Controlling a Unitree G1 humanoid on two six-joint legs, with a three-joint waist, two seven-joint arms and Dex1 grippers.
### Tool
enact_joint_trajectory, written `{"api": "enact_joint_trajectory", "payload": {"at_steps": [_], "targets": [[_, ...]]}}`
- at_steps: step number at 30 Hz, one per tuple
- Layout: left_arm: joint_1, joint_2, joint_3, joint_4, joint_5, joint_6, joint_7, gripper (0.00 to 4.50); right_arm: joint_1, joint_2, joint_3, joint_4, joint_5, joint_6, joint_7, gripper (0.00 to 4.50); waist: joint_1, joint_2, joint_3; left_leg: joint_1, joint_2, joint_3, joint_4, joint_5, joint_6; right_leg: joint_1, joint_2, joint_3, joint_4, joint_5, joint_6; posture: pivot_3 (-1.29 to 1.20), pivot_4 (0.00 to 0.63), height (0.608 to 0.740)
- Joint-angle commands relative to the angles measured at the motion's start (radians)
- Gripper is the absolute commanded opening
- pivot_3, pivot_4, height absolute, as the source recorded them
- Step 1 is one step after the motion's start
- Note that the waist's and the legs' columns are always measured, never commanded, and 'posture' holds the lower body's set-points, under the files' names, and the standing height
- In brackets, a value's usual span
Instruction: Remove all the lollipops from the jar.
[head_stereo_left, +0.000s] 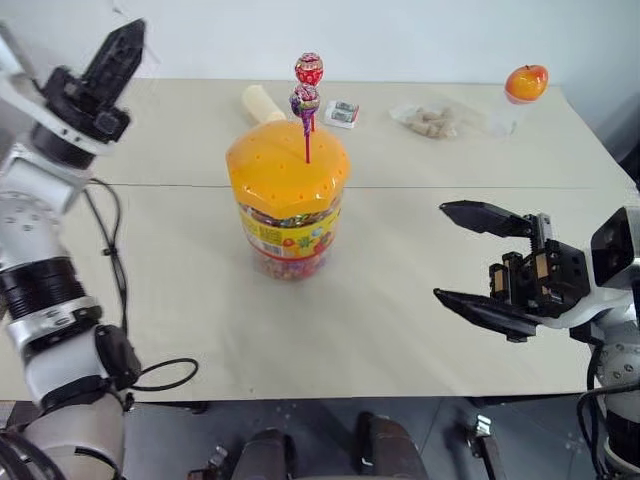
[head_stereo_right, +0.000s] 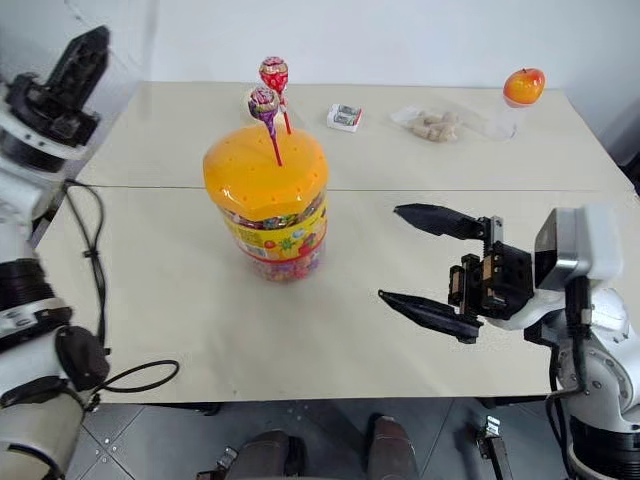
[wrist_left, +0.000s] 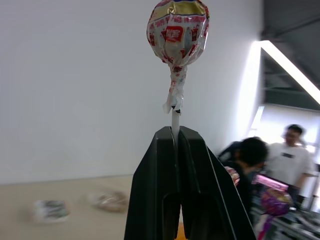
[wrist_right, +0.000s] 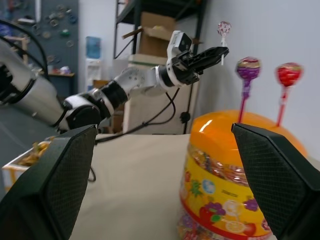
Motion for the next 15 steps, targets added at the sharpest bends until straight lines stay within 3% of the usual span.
{"api": "enact_joint_trajectory", "payload": {"at_steps": [1,4,7,11,14,15], "targets": [[0.186,0.125,0.0,-0.129,0.054,0.139,0.075,0.02,-0.02,-0.036,0.057,0.0,-0.079,-0.031,0.1,4.5,-0.001,0.0,0.0,0.0,0.0,0.0,0.0,0.0,0.0,0.0,0.0,0.0,0.0,0.0,0.0,0.0,0.15,0.74],[0.546,0.27,-0.032,-0.351,0.14,0.209,0.021,0.02,-0.021,-0.052,0.125,0.029,-0.145,-0.038,0.167,4.5,-0.004,-0.002,0.001,0.0,0.0,0.0,-0.001,-0.001,-0.001,-0.001,0.0,0.0,0.0,0.0,0.0,0.0,0.15,0.74],[0.774,0.222,0.075,-0.479,0.153,0.277,0.136,0.02,-0.003,-0.096,0.157,0.03,-0.162,0.008,0.196,4.5,0.007,-0.002,0.002,0.0,0.001,-0.001,0.0,-0.001,-0.001,-0.001,-0.001,0.001,0.0,0.0,0.0,0.0,0.15,0.74],[0.964,0.18,0.092,-0.565,0.219,0.258,0.173,0.02,0.003,-0.096,0.16,0.033,-0.171,0.004,0.199,4.5,0.024,-0.002,0.002,-0.001,0.001,-0.008,0.002,-0.001,-0.001,0.0,0.0,0.001,-0.002,0.0,-0.001,0.0,0.15,0.74],[1.009,0.149,0.082,-0.58,0.222,0.254,0.173,0.02,0.007,-0.088,0.159,0.044,-0.177,-0.005,0.204,4.5,0.029,-0.002,0.002,-0.001,0.001,-0.007,0.002,-0.001,-0.001,0.0,-0.001,0.002,-0.002,0.0,-0.001,0.0,0.15,0.74],[1.016,0.147,0.071,-0.579,0.24,0.243,0.176,0.24,0.008,-0.083,0.155,0.046,-0.173,-0.006,0.202,4.5,0.029,-0.002,0.002,-0.001,0.001,-0.007,0.002,-0.001,-0.001,0.0,-0.001,0.002,-0.002,0.0,-0.002,0.0,0.15,0.74]]}}
